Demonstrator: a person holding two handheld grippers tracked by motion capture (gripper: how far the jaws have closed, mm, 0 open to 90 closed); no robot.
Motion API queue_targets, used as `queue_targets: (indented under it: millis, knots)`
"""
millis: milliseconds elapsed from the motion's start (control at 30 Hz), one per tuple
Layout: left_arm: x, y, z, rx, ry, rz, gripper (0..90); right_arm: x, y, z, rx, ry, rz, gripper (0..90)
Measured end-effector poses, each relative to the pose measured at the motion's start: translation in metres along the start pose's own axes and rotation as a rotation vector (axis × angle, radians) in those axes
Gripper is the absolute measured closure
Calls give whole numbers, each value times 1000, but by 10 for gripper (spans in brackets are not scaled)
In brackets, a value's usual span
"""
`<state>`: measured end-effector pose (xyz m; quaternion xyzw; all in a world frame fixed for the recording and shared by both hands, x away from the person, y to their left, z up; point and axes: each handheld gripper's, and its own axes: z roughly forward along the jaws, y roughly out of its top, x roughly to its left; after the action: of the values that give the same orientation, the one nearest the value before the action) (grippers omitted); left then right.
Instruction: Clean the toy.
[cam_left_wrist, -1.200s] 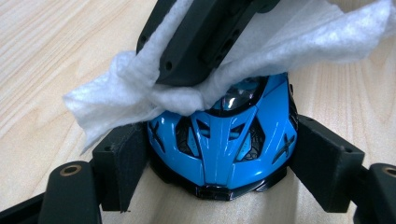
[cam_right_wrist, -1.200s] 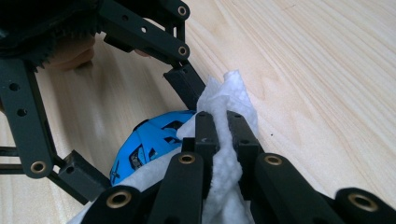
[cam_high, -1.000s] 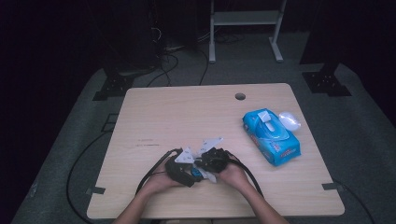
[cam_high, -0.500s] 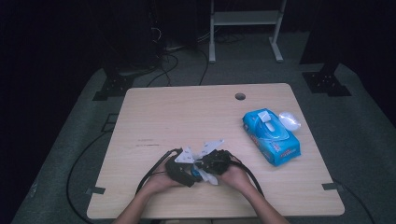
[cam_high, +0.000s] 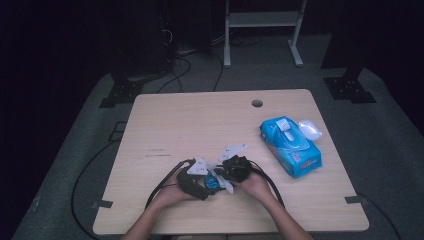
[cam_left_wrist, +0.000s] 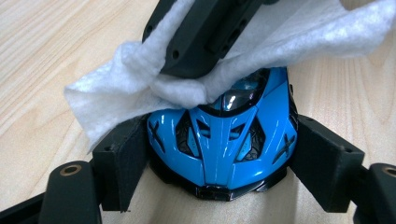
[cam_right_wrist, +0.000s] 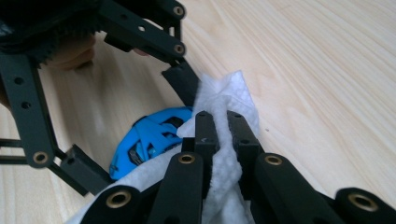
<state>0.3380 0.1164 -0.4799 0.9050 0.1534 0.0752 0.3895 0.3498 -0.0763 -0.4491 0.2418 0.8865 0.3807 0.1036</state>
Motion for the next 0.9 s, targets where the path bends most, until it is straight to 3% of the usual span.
queue_targets:
  millis: [233, 433, 600, 800, 900]
  knots:
    - [0, 0, 0, -1, -1, 4, 239, -23, -14, -20, 8, -65, 55, 841]
    - [0, 0, 0, 0, -1, 2, 239, -20, -14, -20, -6, -62, 43, 841]
    - [1, 0, 0, -1, -1, 4, 239, -30, -20, -23, -13, -44, 100, 841]
    - [0, 0, 0, 0, -2, 2, 239, -14, -7, -10, -17, -24, 46, 841]
    - [0, 0, 0, 0, -1, 2, 239, -14, -7, -10, -8, -29, 32, 841]
